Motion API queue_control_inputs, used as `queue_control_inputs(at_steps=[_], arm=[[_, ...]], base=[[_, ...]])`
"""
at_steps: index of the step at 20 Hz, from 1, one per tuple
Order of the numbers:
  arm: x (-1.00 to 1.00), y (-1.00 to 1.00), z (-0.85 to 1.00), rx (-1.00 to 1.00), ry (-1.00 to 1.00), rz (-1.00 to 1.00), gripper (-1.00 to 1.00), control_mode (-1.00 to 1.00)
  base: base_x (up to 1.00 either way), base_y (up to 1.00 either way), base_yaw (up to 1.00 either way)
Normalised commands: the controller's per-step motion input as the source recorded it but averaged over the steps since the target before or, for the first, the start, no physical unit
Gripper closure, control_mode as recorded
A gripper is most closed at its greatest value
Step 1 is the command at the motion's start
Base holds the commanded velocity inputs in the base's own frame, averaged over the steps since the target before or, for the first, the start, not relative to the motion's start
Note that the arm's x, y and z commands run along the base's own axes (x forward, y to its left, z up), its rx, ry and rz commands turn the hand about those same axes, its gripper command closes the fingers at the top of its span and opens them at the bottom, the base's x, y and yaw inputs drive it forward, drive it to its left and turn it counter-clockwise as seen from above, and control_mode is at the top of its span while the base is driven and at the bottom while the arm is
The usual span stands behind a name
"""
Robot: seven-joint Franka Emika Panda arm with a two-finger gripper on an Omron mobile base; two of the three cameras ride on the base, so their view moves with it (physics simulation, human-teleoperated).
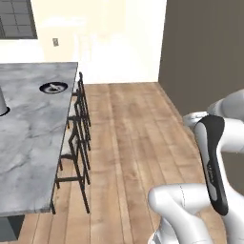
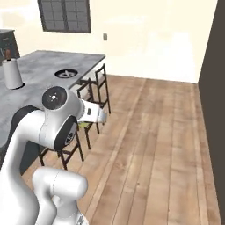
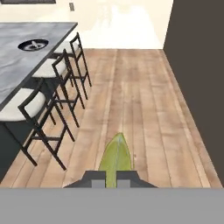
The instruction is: Take the lemon wedge from the fridge and place it on the plate with fish on the dining counter.
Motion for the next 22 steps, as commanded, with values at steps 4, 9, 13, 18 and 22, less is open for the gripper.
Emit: queue_control_inputs(at_steps=[4,9,13,18,22], arm=[[0.0,0.0,0.0,0.0,0.0,0.0,1.0,1.0],[0.0,0.0,0.0,0.0,0.0,0.0,1.0,1.0],[0.0,0.0,0.0,0.0,0.0,0.0,1.0,1.0],[0.0,0.0,0.0,0.0,0.0,0.0,1.0,1.0],[0.0,0.0,0.0,0.0,0.0,0.0,1.0,1.0]], base=[[0.98,-0.43,0.5],[0.93,-0.47,0.51],[0.58,-0.6,0.48],[0.0,-0.99,0.38],[0.26,-0.64,0.26]])
